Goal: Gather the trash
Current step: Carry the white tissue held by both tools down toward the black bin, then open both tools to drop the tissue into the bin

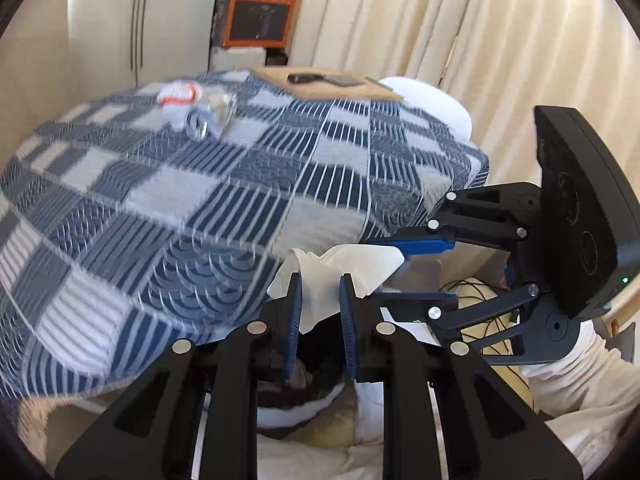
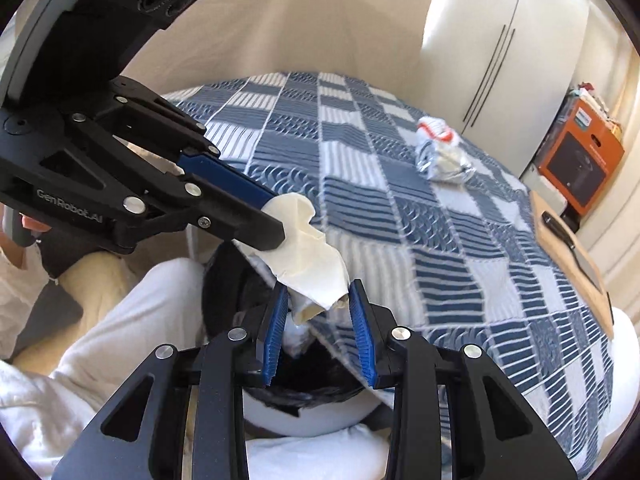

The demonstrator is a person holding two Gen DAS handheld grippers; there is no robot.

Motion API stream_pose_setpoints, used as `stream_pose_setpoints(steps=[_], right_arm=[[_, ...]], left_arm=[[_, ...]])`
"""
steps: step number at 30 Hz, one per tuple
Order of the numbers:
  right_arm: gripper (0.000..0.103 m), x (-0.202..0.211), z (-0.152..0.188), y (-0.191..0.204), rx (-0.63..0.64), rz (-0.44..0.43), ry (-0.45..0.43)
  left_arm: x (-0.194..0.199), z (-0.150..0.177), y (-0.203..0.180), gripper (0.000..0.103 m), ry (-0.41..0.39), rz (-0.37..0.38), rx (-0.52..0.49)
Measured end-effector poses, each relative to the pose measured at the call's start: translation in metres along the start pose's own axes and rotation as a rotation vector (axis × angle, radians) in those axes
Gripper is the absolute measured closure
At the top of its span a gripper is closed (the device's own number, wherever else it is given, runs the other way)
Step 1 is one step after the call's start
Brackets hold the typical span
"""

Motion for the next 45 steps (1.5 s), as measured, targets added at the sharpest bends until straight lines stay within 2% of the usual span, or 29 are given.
stream_pose_setpoints(steps=[8,13,21,29,30,31,32,33,34,39,43,45], right_arm=[[0.073,-0.029,0.027,0.012,-0.026,-0.049,0.02],[0.073,-0.048,0.037,0.011,-0.046,-0.095,0.034],[0.073,-0.084,0.048,0.005,-0.046,-0.11,0.079],[0.071,-0.11,0.053,-0.003,-0.032,-0.131,0.117],[0.071,-0.112,0.053,-0.003,-0.022,-0.126,0.119],[0.065,-0.114,0.053,-0.003,-0.015,-0.121,0.126],[0.055,-0.115,0.054,-0.003,-0.006,-0.116,0.132],[0.048,-0.116,0.055,-0.002,0.002,-0.107,0.132],[0.038,-0.115,0.056,-0.001,0.013,-0.095,0.13],[0.029,-0.111,0.067,0.0,0.03,-0.055,0.137],[0.021,-0.103,0.076,-0.002,-0.003,-0.047,0.118],[0.017,-0.095,0.079,-0.002,-0.022,-0.044,0.092]], left_arm=[[-0.018,0.036,0.0,0.083,0.034,-0.018,0.015],[-0.029,0.049,-0.001,0.083,0.044,-0.045,0.01],[-0.062,0.066,0.009,0.083,0.059,-0.084,0.027],[-0.087,0.073,0.024,0.083,0.087,-0.05,0.073],[-0.088,0.073,0.025,0.078,0.083,-0.05,0.078],[-0.088,0.073,0.026,0.068,0.07,-0.055,0.079],[-0.087,0.074,0.026,0.059,0.058,-0.066,0.075],[-0.085,0.075,0.026,0.041,0.047,-0.078,0.073],[-0.083,0.076,0.026,0.031,0.034,-0.091,0.069],[-0.063,0.084,0.027,0.007,-0.035,-0.13,0.08],[-0.053,0.088,0.028,0.006,-0.057,-0.18,0.078],[-0.045,0.092,0.028,0.006,-0.068,-0.178,0.064]])
Point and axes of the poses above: each gripper's, at about its wrist camera, not at the fingertips, and x roughly against the way its jaws point, y to its left, z to its underside, the point moved 1 cm from there along -x, roughly the way its jaws point, and after that the axes turned 12 degrees about -z, right-handed, at the moved point
